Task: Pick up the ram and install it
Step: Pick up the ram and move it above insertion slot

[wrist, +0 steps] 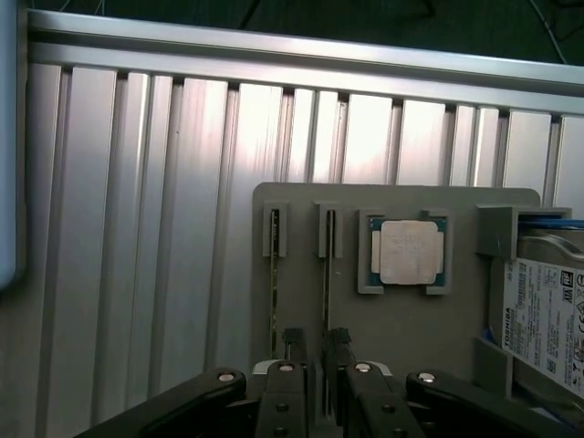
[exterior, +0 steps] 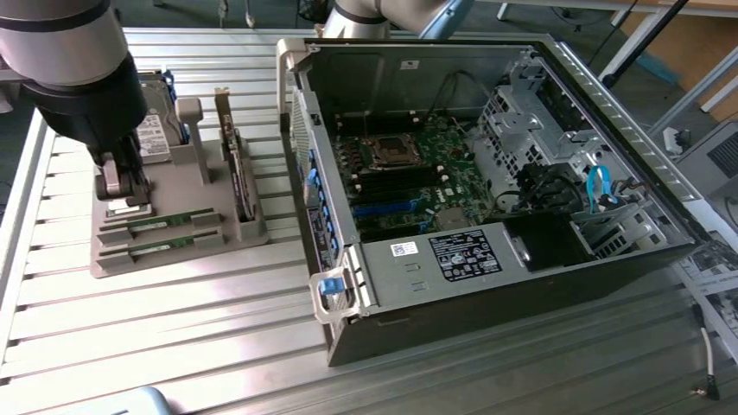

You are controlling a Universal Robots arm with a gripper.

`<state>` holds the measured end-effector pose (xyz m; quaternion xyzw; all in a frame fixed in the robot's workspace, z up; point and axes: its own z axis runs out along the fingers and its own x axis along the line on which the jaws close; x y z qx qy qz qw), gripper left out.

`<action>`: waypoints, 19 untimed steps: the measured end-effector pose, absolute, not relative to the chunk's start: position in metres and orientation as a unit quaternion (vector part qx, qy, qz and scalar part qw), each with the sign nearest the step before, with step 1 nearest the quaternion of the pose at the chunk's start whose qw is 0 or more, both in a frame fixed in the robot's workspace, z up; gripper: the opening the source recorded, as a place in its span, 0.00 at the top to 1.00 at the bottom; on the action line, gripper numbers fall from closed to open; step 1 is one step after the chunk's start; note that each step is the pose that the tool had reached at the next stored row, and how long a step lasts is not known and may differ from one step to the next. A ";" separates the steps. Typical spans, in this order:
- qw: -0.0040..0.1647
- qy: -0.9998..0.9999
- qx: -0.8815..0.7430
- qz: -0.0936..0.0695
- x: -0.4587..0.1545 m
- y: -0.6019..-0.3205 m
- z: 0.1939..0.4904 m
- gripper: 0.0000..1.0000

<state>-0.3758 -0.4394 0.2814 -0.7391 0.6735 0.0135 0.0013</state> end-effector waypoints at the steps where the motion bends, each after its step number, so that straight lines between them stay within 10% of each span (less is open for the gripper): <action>1: 0.001 0.673 -0.739 0.013 -0.376 -0.439 0.280 0.76; 19: 0.001 0.673 -0.739 0.013 -0.376 -0.439 0.262 0.76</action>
